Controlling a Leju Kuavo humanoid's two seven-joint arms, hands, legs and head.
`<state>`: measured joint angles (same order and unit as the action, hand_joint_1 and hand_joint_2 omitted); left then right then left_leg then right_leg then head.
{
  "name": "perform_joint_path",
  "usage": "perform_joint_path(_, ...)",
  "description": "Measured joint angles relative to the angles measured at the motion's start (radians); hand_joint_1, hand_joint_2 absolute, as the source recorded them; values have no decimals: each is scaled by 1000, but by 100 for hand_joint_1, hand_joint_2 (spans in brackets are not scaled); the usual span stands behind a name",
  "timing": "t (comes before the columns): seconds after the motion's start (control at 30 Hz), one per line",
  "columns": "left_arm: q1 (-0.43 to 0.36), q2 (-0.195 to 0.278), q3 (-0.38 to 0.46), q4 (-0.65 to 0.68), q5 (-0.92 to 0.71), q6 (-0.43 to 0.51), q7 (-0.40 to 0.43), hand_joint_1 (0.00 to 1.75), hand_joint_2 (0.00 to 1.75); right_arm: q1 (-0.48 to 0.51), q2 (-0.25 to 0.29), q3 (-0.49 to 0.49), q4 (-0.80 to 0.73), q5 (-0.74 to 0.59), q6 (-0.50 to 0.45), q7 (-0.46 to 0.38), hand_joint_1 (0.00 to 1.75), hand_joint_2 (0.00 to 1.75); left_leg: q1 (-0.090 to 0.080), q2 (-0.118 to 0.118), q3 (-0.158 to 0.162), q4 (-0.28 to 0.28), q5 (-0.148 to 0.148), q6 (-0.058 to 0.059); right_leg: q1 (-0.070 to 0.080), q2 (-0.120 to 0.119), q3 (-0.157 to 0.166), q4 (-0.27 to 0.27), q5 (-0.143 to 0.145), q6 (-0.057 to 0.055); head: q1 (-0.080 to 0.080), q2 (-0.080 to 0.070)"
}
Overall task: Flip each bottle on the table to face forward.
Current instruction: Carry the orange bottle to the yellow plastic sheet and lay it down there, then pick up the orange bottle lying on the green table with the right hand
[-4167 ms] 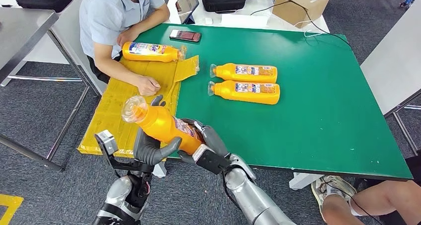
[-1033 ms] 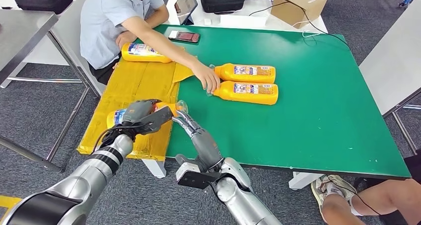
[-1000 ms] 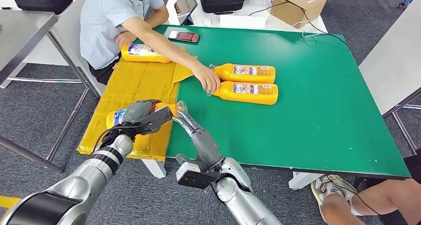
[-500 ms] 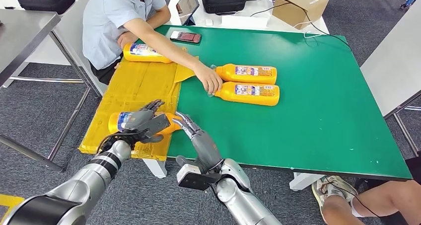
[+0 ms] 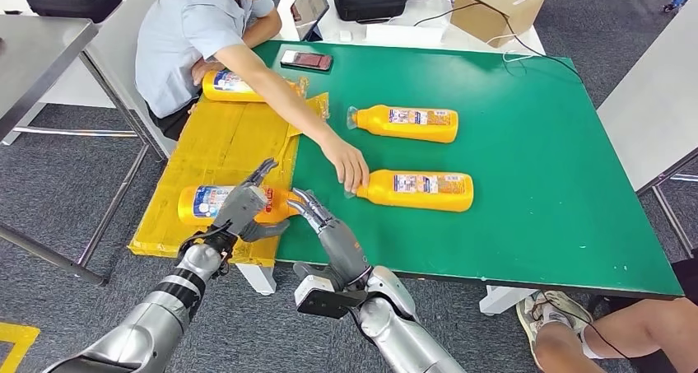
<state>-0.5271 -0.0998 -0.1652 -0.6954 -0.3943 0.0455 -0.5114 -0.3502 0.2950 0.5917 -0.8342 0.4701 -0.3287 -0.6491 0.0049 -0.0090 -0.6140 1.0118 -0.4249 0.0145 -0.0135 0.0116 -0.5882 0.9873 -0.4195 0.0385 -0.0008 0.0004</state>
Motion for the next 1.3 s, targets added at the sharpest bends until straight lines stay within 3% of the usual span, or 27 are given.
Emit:
perform_joint_path(0.2, 122, -35, 67, -301, 515, -183, 11, 0, 175, 8, -1, 2, 1, -12, -24, -22, 0, 0, 0, 0, -4, 0, 0, 0, 0, 0, -3, 0, 0, 0, 0, 0)
perform_joint_path(0.4, 204, -69, 139, -513, 737, -212, -7, 0, 175, 27, -9, 9, -15, -7, -65, -30, 0, 0, 0, -1, -5, 0, 0, 0, 0, 0, -4, 0, 0, 0, 0, 0)
perform_joint_path(0.53, 233, -85, 164, -593, 776, -218, -10, 0, 175, 32, -14, 10, -25, 3, -83, -22, 0, 175, 0, 0, -5, 0, 0, 0, 0, 0, -4, 0, 0, 0, 0, 0)
perform_joint_path(0.67, 280, -104, 201, -689, 848, -224, -25, 0, 175, 42, -30, 10, -56, 103, -162, 81, 0, 175, 0, 0, -5, 0, 0, 0, 0, 0, -5, 0, 0, 0, 0, 0)
perform_joint_path(0.83, 366, -121, 257, -843, 852, -215, -14, 0, 175, 34, -98, -10, -105, 394, -210, 374, 0, 175, 0, -1, -5, 0, 0, 0, -1, 0, -5, 0, 0, 0, 0, 0)
perform_joint_path(0.9, 399, -128, 273, -892, 828, -202, -18, 0, 175, 25, -125, -32, -107, 471, -212, 439, 0, 175, 0, -1, -6, 0, 0, 0, -1, 0, -5, -1, 0, 0, 0, 0)
perform_joint_path(1.1, 461, -140, 297, -980, 774, -168, -34, 0, 175, 15, -168, -93, -107, 595, -195, 521, 0, 175, 0, -1, -5, 0, 0, 0, 0, 0, -5, -1, 0, 0, 0, 0)
perform_joint_path(1.3, 487, -141, 303, -1012, 751, -158, -40, 0, 175, 17, -182, -107, -107, 625, -147, 544, 0, 175, 0, -1, -5, 0, 0, 0, 0, 0, -5, -1, 0, 0, 0, 0)
